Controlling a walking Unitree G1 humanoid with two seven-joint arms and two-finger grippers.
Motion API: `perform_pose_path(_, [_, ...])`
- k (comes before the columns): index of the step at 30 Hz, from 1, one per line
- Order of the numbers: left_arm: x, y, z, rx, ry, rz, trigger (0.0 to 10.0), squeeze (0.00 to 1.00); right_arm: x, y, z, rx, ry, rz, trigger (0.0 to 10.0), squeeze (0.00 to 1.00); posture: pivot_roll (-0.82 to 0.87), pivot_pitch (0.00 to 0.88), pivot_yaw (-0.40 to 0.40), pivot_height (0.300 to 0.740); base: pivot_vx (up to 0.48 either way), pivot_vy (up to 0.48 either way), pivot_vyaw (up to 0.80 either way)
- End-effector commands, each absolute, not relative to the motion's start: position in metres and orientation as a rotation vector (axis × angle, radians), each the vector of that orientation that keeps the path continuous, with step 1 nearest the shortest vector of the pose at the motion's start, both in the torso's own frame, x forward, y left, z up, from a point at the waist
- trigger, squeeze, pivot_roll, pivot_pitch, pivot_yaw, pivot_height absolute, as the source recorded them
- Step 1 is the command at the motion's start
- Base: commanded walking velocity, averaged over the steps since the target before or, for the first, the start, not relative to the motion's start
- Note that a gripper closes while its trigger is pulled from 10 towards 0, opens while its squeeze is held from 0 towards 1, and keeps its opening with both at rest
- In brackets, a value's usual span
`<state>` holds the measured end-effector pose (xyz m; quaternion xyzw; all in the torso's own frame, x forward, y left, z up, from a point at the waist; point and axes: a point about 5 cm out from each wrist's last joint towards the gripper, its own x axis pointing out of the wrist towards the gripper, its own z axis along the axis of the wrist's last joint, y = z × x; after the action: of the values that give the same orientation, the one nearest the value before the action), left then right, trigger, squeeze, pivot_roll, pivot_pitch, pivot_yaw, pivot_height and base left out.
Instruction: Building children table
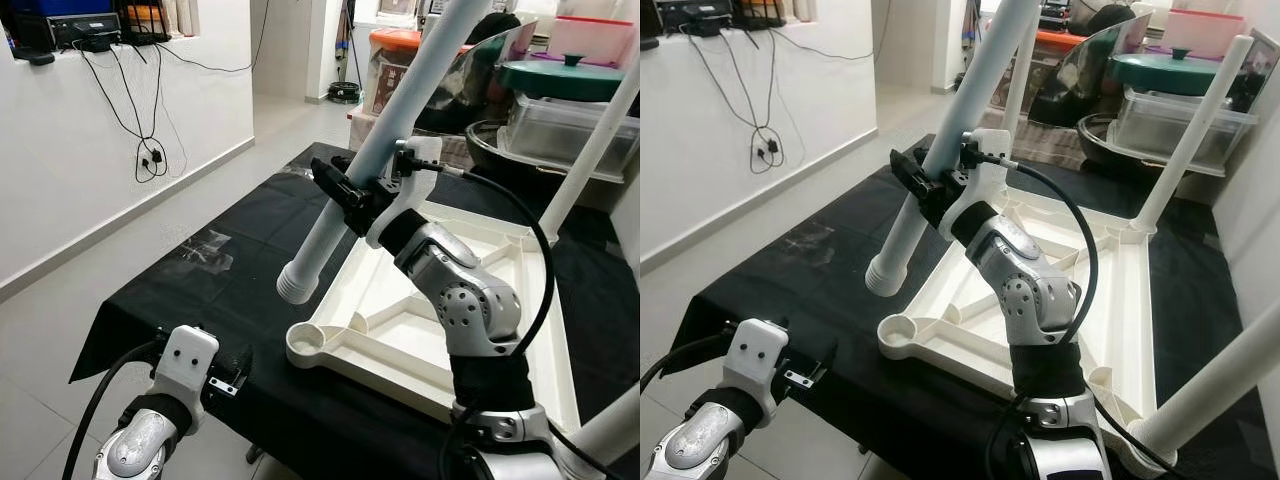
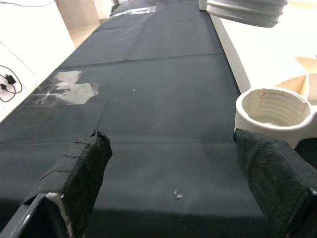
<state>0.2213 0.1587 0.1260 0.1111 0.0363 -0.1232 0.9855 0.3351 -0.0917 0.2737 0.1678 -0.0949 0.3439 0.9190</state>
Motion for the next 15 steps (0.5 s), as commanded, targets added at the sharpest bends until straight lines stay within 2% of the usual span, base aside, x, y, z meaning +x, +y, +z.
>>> perform_pose_path(1, [0.2221, 0.1576, 0.123, 0.221, 0.086, -0.246, 10.0, 0.0, 0.3352, -0.0926, 0.2746, 0.332, -0.206, 0.709, 0.0, 0.0, 0.08, 0.0, -0.078, 0.74, 0.0, 0.0, 0.0])
perform_pose_path(4, [0.2219, 0.158, 0.1232, 0.216, 0.09, -0.244, 10.0, 0.0, 0.335, -0.0903, 0.2731, 0.338, -0.201, 0.714, 0.0, 0.0, 0.08, 0.0, -0.078, 0.74, -0.48, 0.0, 0.0])
perform_pose_path(15, [0.2245, 0.1592, 0.1266, 0.209, 0.076, -0.245, 10.0, 0.0, 0.3345, -0.09, 0.2722, 0.35, -0.205, 0.706, 0.0, 0.0, 0.08, 0.0, -0.069, 0.74, 0.0, 0.0, 0.0])
